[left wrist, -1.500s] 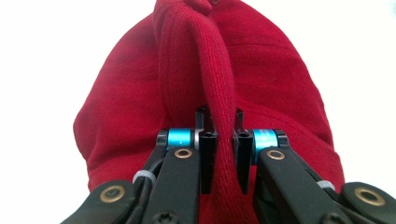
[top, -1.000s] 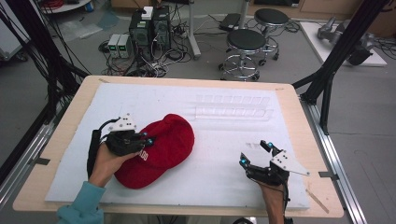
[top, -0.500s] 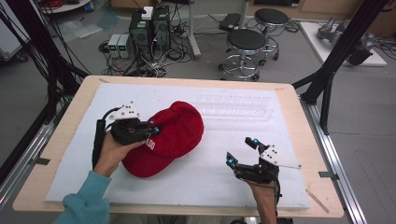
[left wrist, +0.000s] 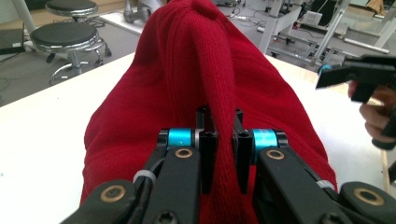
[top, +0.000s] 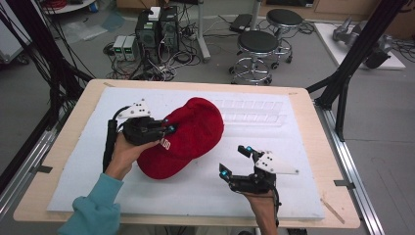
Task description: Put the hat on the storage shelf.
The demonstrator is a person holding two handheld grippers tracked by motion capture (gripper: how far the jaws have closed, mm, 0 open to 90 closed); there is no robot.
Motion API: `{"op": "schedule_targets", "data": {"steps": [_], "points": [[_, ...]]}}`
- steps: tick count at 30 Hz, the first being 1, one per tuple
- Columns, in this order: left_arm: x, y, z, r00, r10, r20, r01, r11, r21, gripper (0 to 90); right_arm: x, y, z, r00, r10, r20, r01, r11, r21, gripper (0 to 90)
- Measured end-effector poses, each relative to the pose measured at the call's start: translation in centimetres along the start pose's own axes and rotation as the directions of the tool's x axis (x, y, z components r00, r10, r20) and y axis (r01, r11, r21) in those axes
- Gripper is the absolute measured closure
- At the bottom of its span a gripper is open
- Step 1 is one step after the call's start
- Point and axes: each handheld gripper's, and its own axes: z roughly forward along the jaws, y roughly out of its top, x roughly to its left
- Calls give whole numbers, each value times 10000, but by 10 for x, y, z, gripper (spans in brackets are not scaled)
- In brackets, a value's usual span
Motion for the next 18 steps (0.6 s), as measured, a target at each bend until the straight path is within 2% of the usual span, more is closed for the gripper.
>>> {"op": "schedule_targets", "data": {"steps": [3, 7, 10, 12, 18], "points": [[-2, 1, 2, 9999, 128, 44, -128, 9999, 62, 854, 5, -2, 6, 9997, 76, -214, -74, 9999, 104, 105], [-3, 3, 4, 9999, 129, 51, -128, 9999, -94, 854, 12, -5, 13, 9979, 284, -578, -270, 9993, 244, 104], [-4, 6, 6, 9999, 160, 50, -159, 9997, -192, 854, 16, -6, 18, 9976, 333, -609, -319, 9992, 243, 105], [-5, 7, 8, 9999, 154, 56, -153, 9995, -280, 854, 19, -7, 23, 9956, 543, -758, -517, 9980, 361, 104], [-13, 10, 17, 9996, 206, 196, -195, 9982, -564, 854, 26, -8, 34, 9946, 584, -854, -539, 9971, 537, 105]]}}
